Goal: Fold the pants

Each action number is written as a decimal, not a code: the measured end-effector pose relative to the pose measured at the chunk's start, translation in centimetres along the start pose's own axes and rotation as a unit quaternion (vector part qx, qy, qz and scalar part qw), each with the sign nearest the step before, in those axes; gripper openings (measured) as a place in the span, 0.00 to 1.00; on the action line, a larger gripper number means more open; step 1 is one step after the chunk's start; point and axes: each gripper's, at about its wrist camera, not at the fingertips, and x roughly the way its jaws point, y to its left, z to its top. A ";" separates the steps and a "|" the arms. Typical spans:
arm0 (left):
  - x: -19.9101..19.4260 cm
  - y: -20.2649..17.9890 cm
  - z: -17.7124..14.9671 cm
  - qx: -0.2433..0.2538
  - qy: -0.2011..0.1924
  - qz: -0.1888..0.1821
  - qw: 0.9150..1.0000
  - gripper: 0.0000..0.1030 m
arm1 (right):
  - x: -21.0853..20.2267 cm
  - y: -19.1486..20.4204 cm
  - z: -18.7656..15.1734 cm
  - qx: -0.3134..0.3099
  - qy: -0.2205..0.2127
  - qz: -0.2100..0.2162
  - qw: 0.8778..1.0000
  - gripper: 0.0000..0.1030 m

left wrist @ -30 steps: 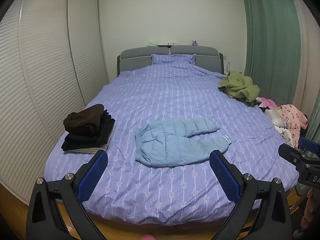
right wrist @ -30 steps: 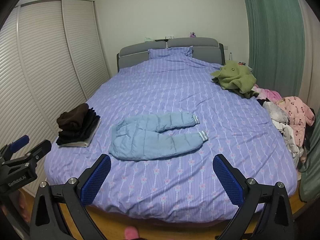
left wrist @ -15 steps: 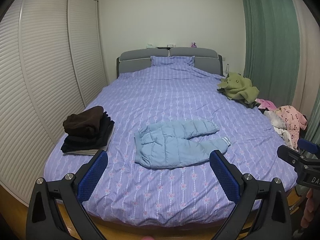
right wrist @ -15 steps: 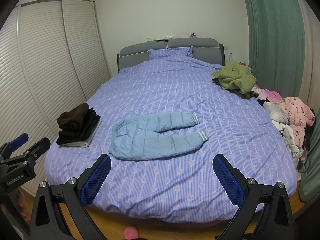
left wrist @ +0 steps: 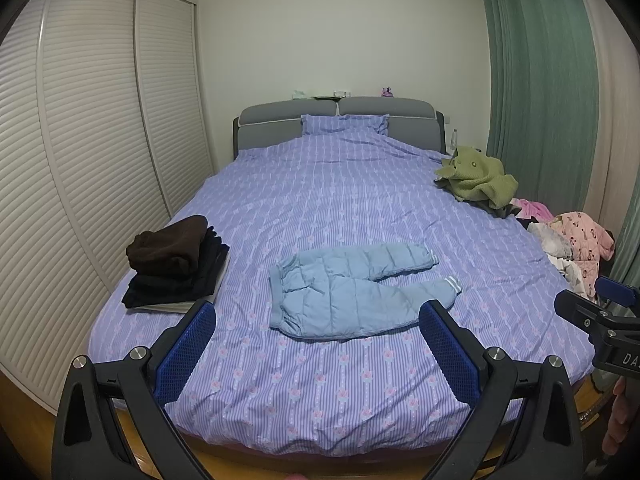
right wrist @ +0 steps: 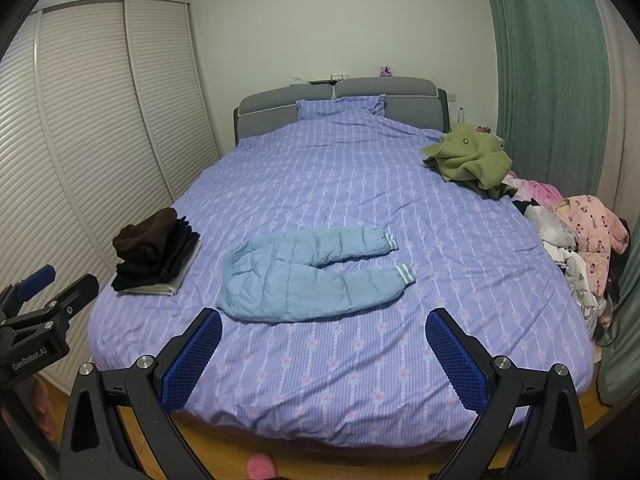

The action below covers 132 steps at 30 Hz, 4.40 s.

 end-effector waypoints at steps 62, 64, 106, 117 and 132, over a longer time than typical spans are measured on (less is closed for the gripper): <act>12.3 5.3 -3.5 -0.070 0.105 0.037 0.991 1.00 | 12.7 -0.3 -1.0 0.049 0.094 -0.010 0.994 1.00; 15.1 6.3 -3.5 -0.074 0.128 0.037 0.988 1.00 | 15.4 0.0 -0.8 0.055 0.113 -0.019 0.992 1.00; 49.9 6.4 -14.8 -0.294 0.433 -0.026 0.852 0.94 | 47.3 -6.6 -5.2 0.104 0.352 -0.050 0.929 0.87; 50.3 5.8 -13.2 -0.323 0.434 -0.040 0.840 0.26 | 50.0 -7.0 -5.0 0.122 0.377 -0.046 0.917 0.53; 44.4 7.1 -8.7 -0.217 0.384 -0.047 0.896 0.11 | 41.3 -4.2 1.5 0.098 0.335 -0.012 0.937 0.13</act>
